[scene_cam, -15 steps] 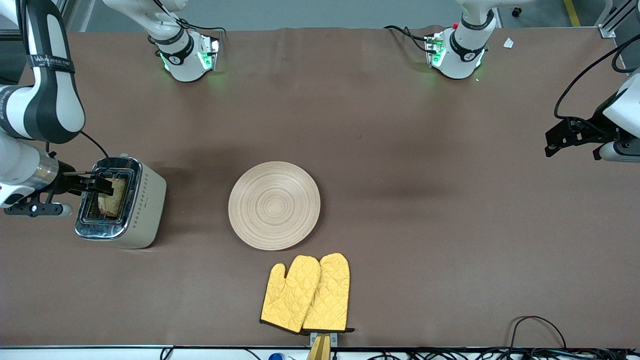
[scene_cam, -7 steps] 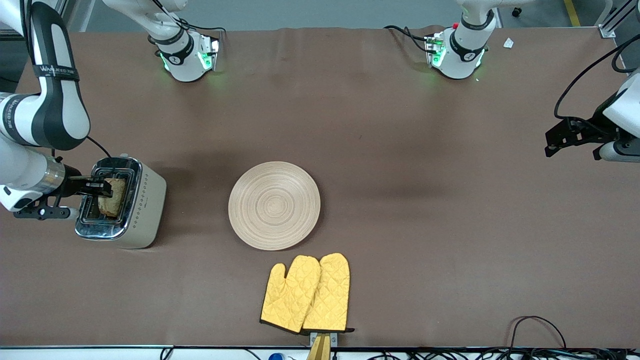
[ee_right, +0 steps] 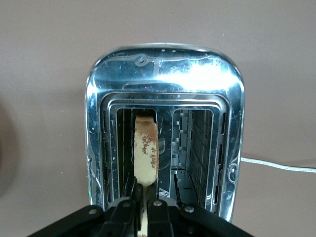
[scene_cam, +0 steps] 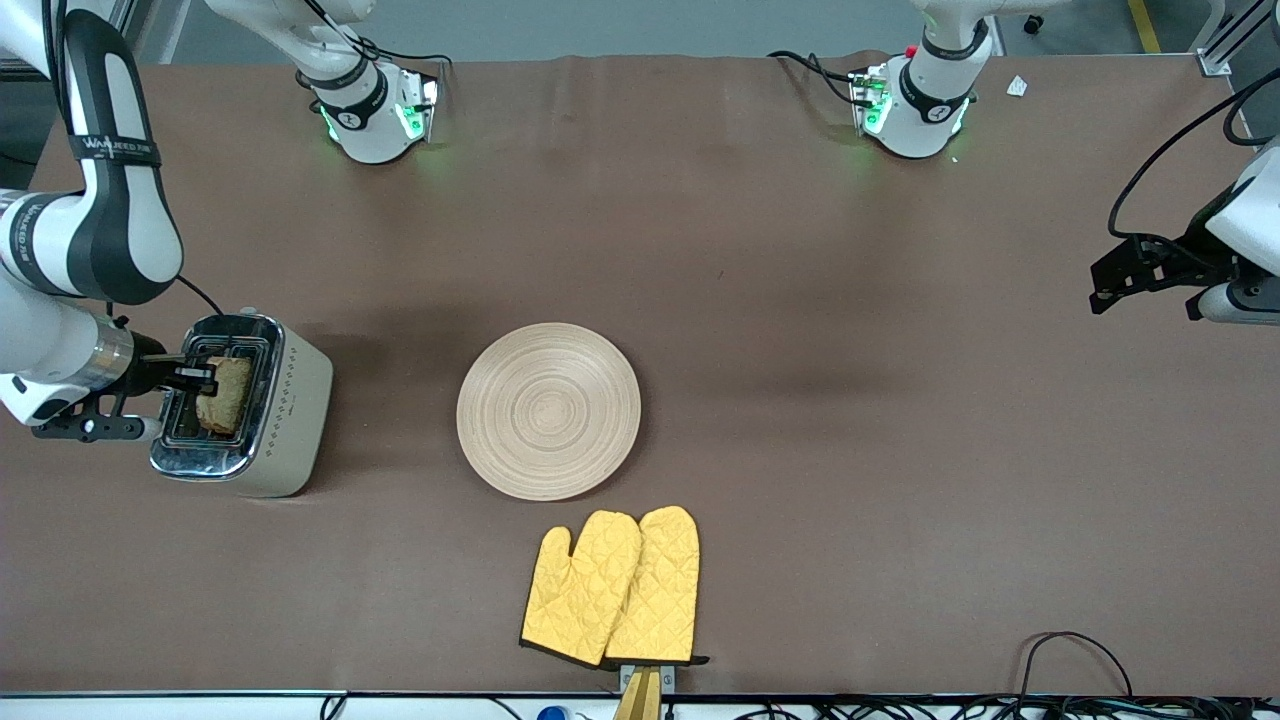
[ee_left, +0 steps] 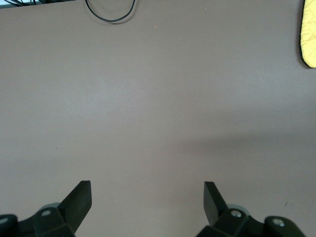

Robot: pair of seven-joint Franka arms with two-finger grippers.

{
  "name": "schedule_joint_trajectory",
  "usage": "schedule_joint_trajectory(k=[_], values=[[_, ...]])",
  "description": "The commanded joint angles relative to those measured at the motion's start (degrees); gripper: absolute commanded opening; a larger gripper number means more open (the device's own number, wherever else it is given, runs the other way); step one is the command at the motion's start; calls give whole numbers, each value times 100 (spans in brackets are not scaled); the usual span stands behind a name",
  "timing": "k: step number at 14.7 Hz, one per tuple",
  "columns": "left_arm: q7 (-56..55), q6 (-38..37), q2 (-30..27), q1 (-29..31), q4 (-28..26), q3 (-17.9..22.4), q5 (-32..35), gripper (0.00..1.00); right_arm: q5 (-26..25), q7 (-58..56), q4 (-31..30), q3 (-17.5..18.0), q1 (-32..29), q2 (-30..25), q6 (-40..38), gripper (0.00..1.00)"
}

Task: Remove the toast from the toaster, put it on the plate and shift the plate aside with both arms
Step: 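Close the right gripper on the toast slice, then lift the toast up out of the toaster with the right gripper, then carry the toast over the wooden plate and lower it onto it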

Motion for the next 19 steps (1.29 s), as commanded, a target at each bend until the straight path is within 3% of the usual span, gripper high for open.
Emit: schedule_joint_trajectory(k=[1, 6, 9, 11, 14, 17, 19], values=[[-54, -30, 41, 1, 97, -20, 112, 100, -39, 305, 351, 76, -69, -34, -338, 0], [-54, -30, 41, 10, 97, -20, 112, 100, 23, 403, 1457, 102, 98, -139, -1805, 0], [-54, -30, 41, 10, 97, -20, 112, 100, 32, 700, 1959, 102, 458, -148, -2273, 0], [-54, -30, 41, 10, 97, -20, 112, 100, 32, 798, 2092, 102, 817, -148, -2282, 0], [-54, -30, 41, 10, 97, -20, 112, 100, 136, 1805, 2075, 102, 1475, -87, -2221, 0], [-54, -30, 41, 10, 97, -20, 112, 100, 575, 2993, 1952, 102, 2197, 141, -1695, 0], [-54, -30, 41, 10, 97, -20, 112, 100, 1084, 3136, 1812, 102, 2374, 325, -1256, 0]])
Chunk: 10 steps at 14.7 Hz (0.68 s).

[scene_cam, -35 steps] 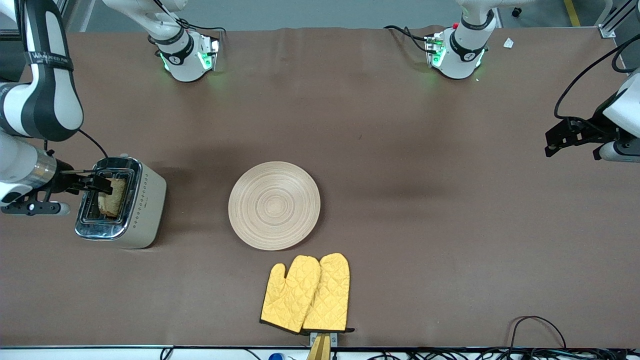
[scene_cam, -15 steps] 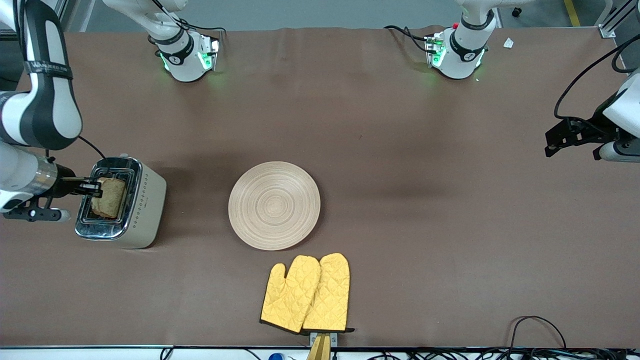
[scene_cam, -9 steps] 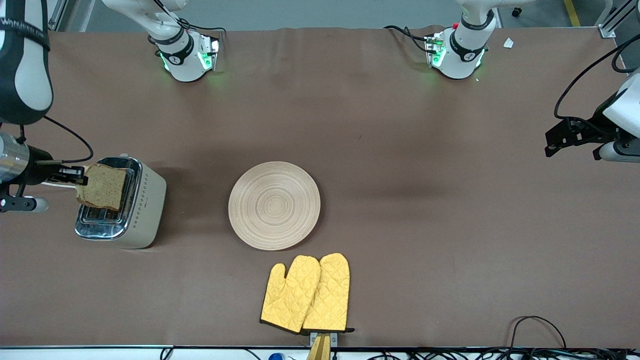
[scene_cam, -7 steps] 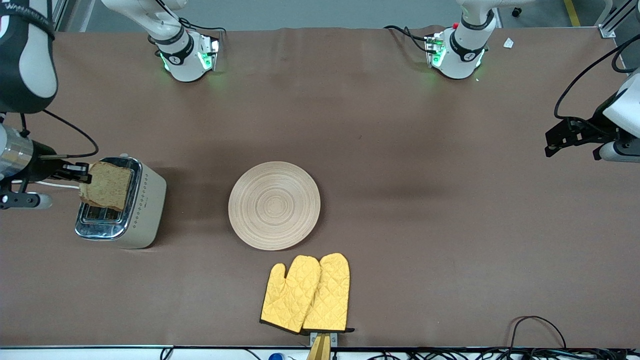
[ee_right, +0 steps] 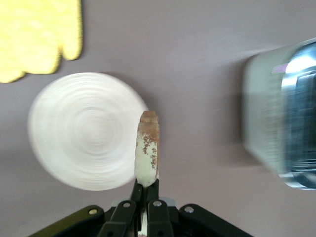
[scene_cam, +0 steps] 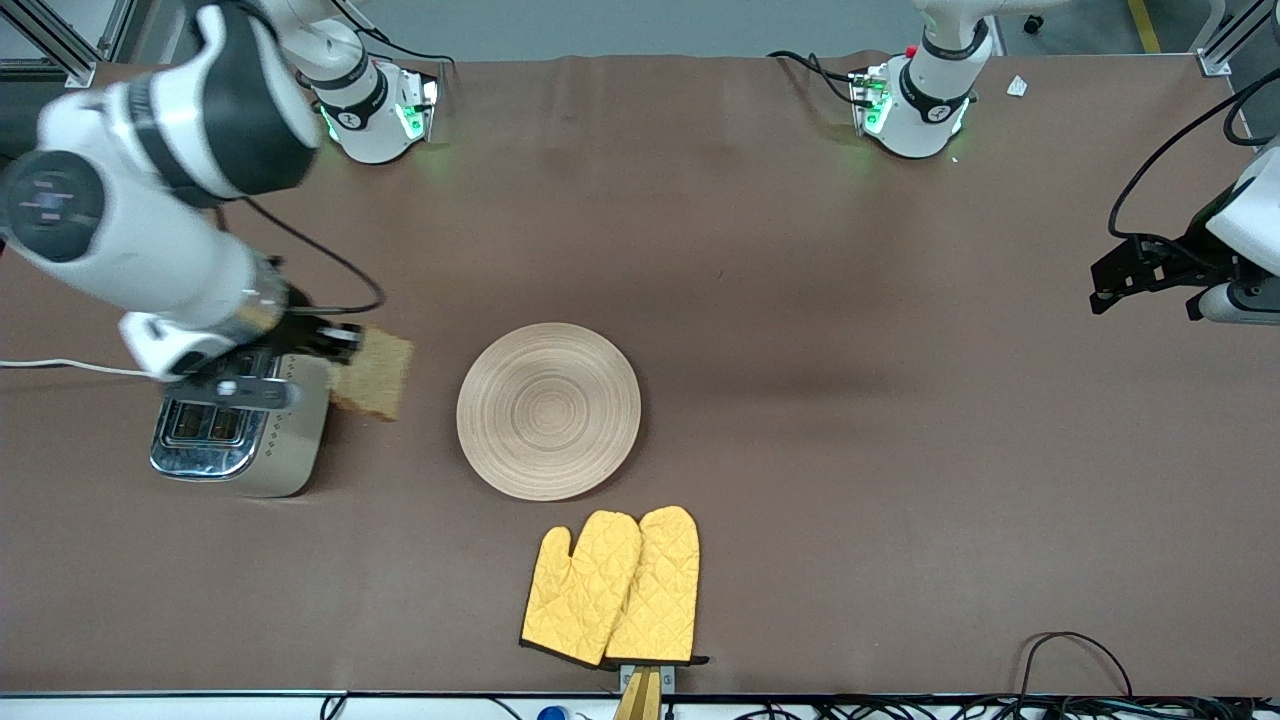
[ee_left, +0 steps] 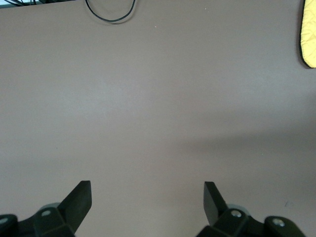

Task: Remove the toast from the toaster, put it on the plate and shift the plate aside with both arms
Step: 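Carry the toast over the wooden plate and lower it onto it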

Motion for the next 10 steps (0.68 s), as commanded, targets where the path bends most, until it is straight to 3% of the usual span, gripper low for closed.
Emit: schedule_joint_trajectory(k=[1, 5, 10], values=[[-54, -30, 49, 9, 96, -21, 112, 100, 480, 188, -298, -63, 329, 217, 661, 0], [-54, -30, 49, 9, 96, -21, 112, 100, 883, 443, -1019, -63, 874, 481, 2042, 0], [-54, -30, 41, 9, 96, -21, 112, 100, 1165, 768, -1108, -63, 1323, 850, 2712, 0]])
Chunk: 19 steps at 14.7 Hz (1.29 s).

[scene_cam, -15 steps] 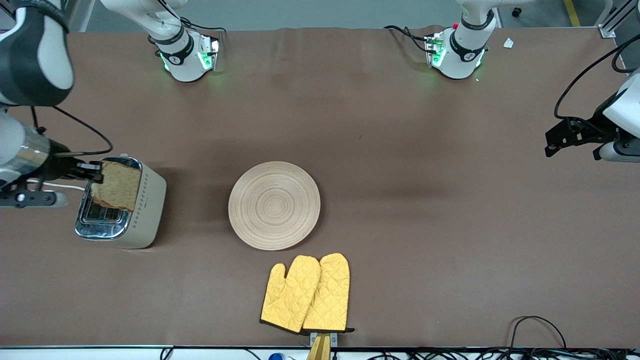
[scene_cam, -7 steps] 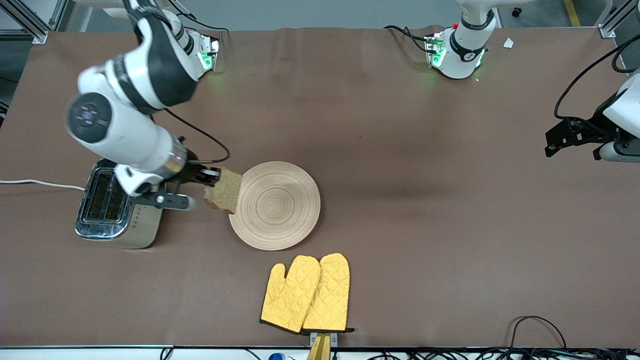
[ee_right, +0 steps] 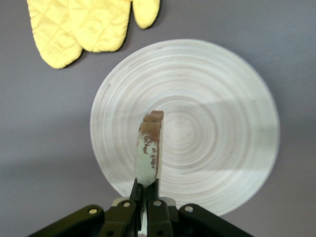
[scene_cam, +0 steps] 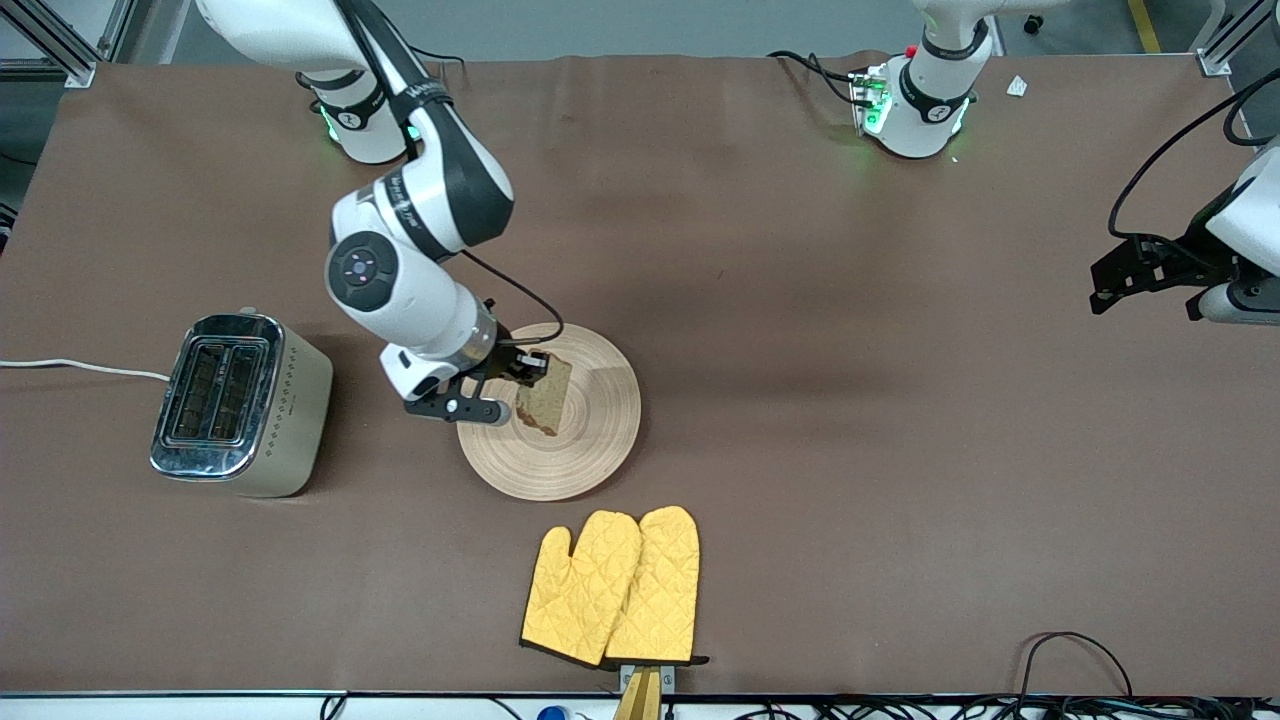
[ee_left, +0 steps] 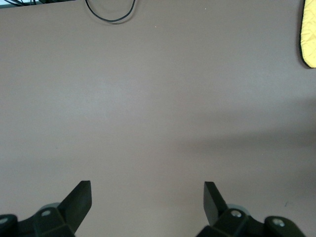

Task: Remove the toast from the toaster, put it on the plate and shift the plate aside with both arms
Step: 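Carry the toast over the wooden plate and lower it onto it, then open the right gripper while the left gripper reaches toward the plate rim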

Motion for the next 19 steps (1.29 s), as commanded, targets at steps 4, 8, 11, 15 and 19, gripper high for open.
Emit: schedule_joint_trajectory(k=[4, 8, 11, 15, 19], values=[[-54, -30, 39, 18, 95, -21, 112, 100, 206, -20, -108, -60, 70, 333, 518, 0], [-54, -30, 39, 18, 86, -21, 112, 100, 206, -617, -494, -69, -219, 342, 607, 0], [-36, -30, 74, 0, 86, -21, 112, 100, 206, -1030, -784, -78, -456, 281, 625, 0], [52, -47, 311, 27, 60, -30, -141, 100, 206, -1216, -1031, -69, -598, 246, 581, 0], [-71, -30, 872, -35, 34, -39, -1291, 100, 206, -1234, -1172, -78, -720, 281, 546, 2]])
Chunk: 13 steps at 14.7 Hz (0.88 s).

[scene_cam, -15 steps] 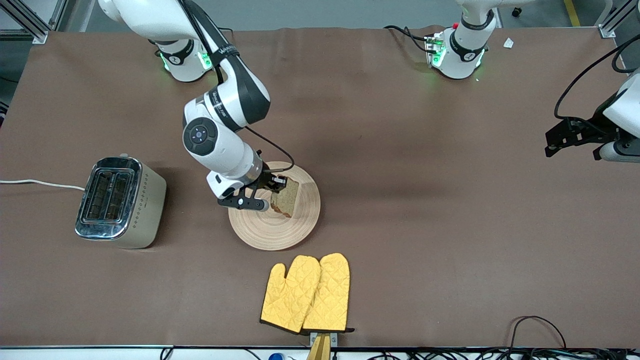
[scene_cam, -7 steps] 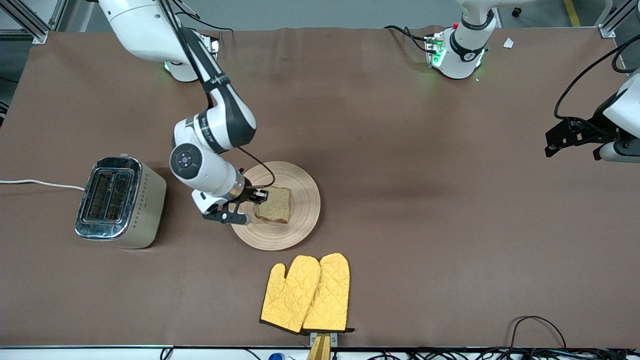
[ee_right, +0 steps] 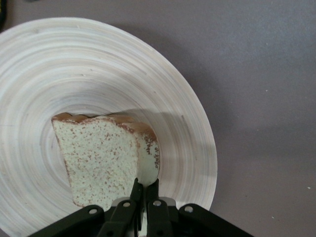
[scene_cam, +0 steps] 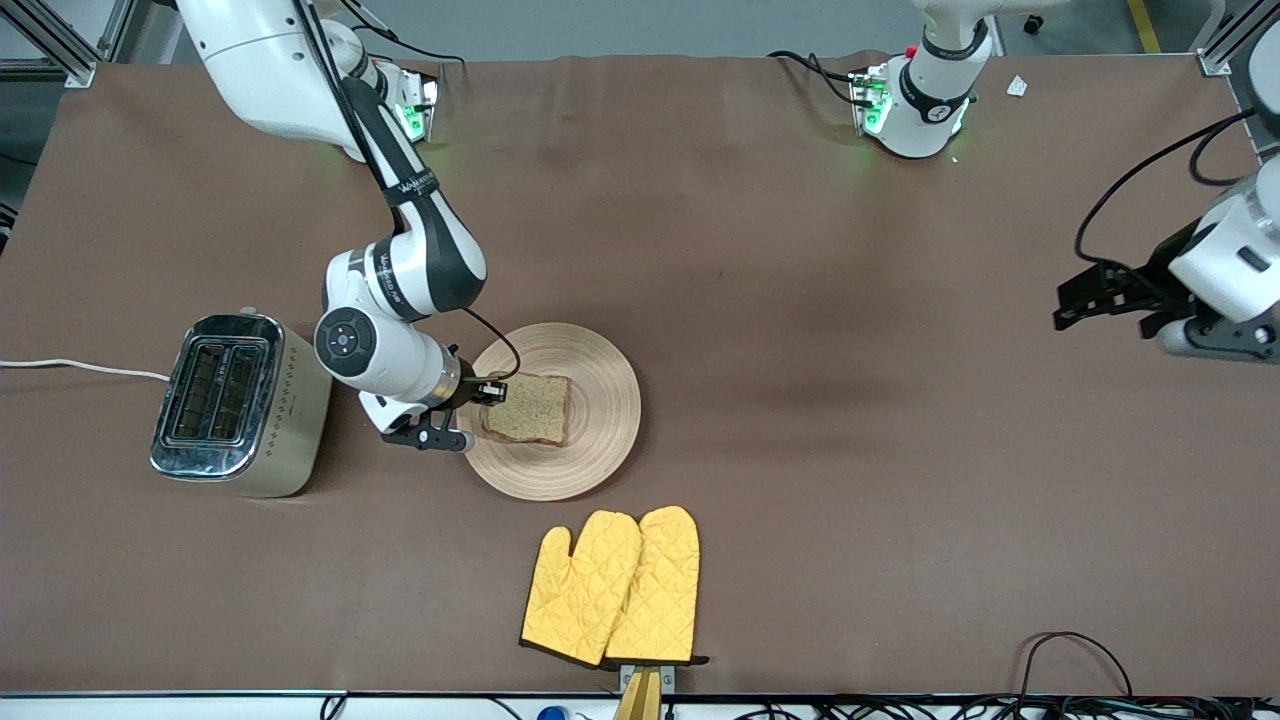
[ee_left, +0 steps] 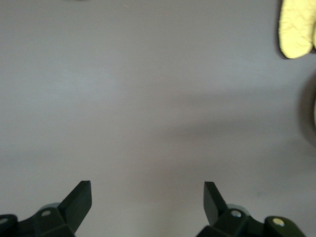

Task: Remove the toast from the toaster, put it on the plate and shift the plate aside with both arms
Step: 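Open the right gripper while the left gripper reaches toward the plate rim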

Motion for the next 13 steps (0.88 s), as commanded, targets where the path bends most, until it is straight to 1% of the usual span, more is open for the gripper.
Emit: schedule_joint_trajectory(k=[1, 3, 4, 5, 6, 7, 8, 10, 13], values=[[-103, 37, 553, -9, 72, -17, -812, 100, 132, -136, -274, 68, -229, -145, -9, 3], [-217, 334, 1044, -44, 72, -26, -1445, 100, 123, -136, -274, 59, -273, -145, -10, 8], [-261, 528, 1299, -122, 81, -43, -1683, 100, 132, -118, -266, 59, -273, -136, -10, 24], [-287, 738, 1537, -254, 81, -43, -1921, 100, 123, -101, -266, 59, -291, -136, -10, 52], [-288, 984, 1765, -368, 81, -52, -2193, 100, 132, -48, -248, 59, -300, -136, -18, 70], [-288, 1152, 1985, -491, 90, -70, -2491, 100, 123, -30, -239, 59, -282, -136, -44, 91], [-288, 1310, 2222, -632, 99, -70, -2877, 100, 123, -30, -239, 59, -282, -145, -79, 100], [-288, 1722, 2627, -965, 107, -61, -3581, 100, 123, -48, -231, 50, -300, -188, -220, 100], [-253, 2399, 3128, -1466, 125, -70, -4250, 100, 53, -109, -64, 6, -492, -416, -719, 100]])
